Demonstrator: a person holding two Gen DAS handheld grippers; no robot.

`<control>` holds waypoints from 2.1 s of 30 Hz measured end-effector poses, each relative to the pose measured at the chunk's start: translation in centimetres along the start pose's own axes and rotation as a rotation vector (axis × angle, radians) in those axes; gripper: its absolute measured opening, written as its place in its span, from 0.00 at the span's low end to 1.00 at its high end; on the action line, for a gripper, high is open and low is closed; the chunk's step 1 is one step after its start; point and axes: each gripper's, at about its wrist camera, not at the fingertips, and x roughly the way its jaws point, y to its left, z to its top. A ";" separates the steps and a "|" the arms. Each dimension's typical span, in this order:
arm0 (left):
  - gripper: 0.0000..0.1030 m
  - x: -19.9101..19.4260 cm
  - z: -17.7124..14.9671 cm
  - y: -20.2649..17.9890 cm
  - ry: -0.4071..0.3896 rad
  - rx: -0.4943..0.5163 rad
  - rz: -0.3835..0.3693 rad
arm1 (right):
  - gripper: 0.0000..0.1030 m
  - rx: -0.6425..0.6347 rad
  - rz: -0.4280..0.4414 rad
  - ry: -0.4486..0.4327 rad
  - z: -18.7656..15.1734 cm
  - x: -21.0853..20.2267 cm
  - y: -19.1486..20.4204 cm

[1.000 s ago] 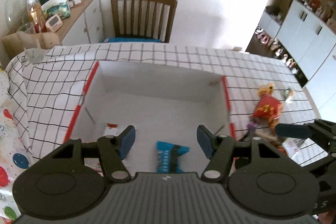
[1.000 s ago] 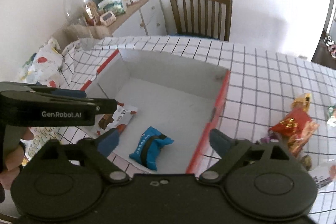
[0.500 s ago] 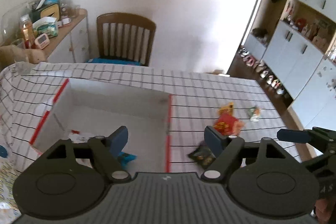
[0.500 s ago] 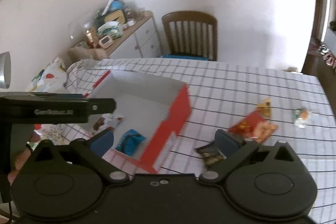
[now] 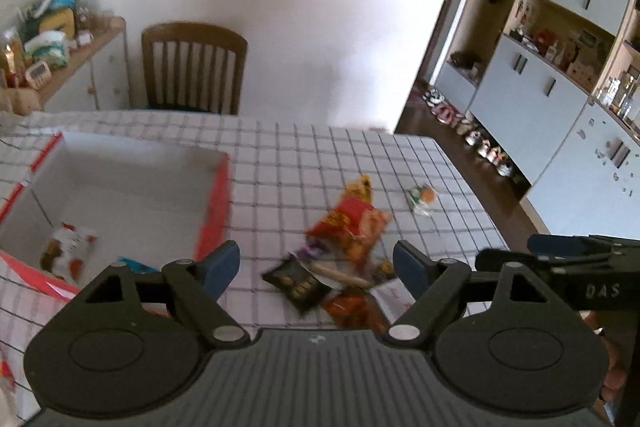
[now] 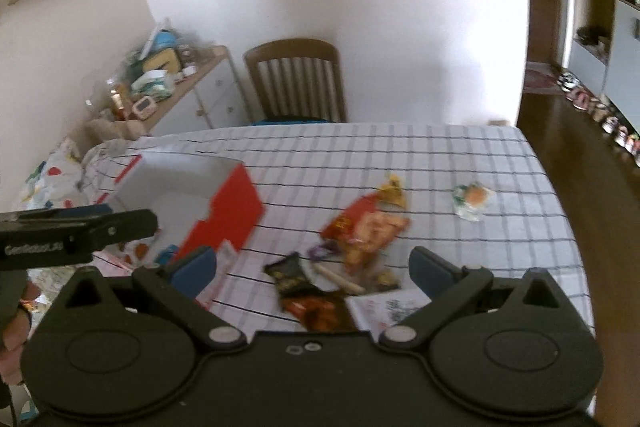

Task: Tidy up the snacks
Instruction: 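Withdraw both tools from the box back toward the snack pile, then grasp copper foil packet with left gripper while right grasps white sausage packet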

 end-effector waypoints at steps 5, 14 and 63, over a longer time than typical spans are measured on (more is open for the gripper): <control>0.81 2.2 -1.4 -2.0 0.054 -0.032 0.014 | 1.00 0.053 -0.029 0.014 -1.0 0.1 -2.9; 0.81 7.5 -4.0 -3.4 0.189 -0.075 0.051 | 1.00 0.194 -0.120 0.052 -3.1 2.4 -7.1; 0.40 16.9 -6.4 -3.3 0.338 -0.248 0.031 | 0.14 0.672 -0.014 0.186 -6.9 13.0 -12.6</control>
